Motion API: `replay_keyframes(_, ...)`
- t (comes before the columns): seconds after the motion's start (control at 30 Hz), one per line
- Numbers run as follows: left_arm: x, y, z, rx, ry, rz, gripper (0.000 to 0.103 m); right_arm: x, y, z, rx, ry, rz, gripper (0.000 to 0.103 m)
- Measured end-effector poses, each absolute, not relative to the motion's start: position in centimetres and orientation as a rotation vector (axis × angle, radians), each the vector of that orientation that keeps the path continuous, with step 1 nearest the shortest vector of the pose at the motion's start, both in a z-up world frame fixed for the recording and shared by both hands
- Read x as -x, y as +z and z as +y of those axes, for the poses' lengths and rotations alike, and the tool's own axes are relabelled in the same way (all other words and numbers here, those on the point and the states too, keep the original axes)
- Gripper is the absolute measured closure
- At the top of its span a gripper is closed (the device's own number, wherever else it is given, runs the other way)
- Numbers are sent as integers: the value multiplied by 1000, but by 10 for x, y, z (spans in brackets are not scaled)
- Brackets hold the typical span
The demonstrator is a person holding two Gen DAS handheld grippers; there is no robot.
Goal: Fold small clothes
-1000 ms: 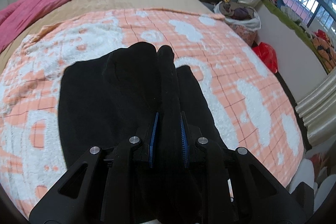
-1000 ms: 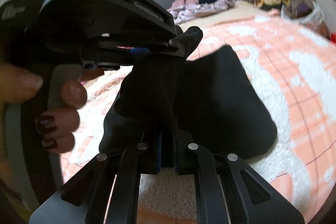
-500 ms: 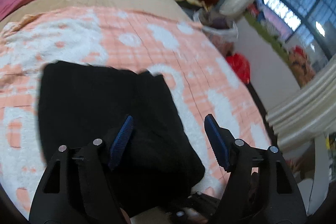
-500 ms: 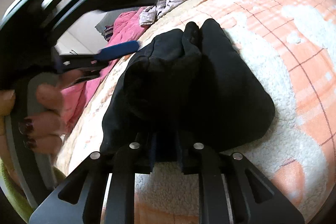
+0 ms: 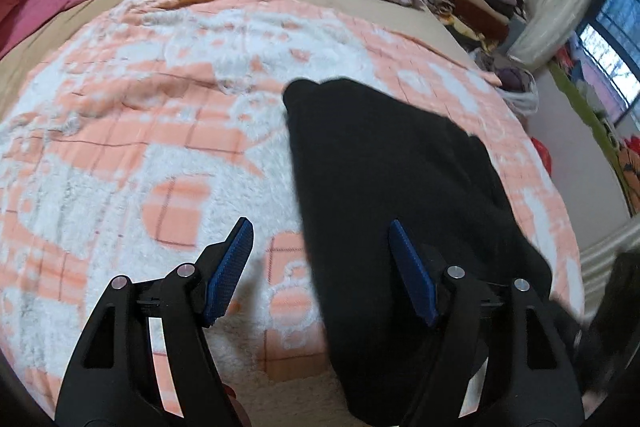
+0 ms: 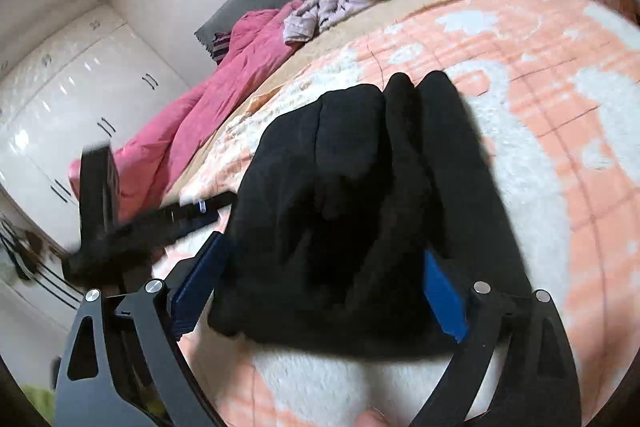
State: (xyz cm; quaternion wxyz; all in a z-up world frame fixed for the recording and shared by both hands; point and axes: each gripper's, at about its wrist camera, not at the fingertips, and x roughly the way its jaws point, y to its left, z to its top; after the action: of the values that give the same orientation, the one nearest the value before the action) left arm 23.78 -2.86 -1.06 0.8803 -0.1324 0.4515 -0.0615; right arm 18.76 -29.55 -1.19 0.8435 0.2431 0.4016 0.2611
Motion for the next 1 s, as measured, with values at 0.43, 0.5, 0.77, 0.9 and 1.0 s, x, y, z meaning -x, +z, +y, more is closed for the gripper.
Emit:
replay_keyframes(0.43, -237, -13, -42, 160, -125, 891, 40, -251, -19, -292, -532, 615, 973, 36)
replay_keyframes(0.5, -238, -13, -42, 154, -126, 889, 40, -247, -19, -289, -491, 615, 962, 45)
replay_keyframes(0.77, -238, -12, -42, 191, -138, 894, 40, -229, 1, -274, -280, 590, 809, 80)
replay_keyframes(0.9, -234, -8, -46, 195, -166, 892, 40, -220, 17, -270, -180, 583, 720, 82)
replay_keyframes(1.0, -232, -4, -53, 189, -191, 889, 37, -217, 23, -276, -138, 557, 686, 82)
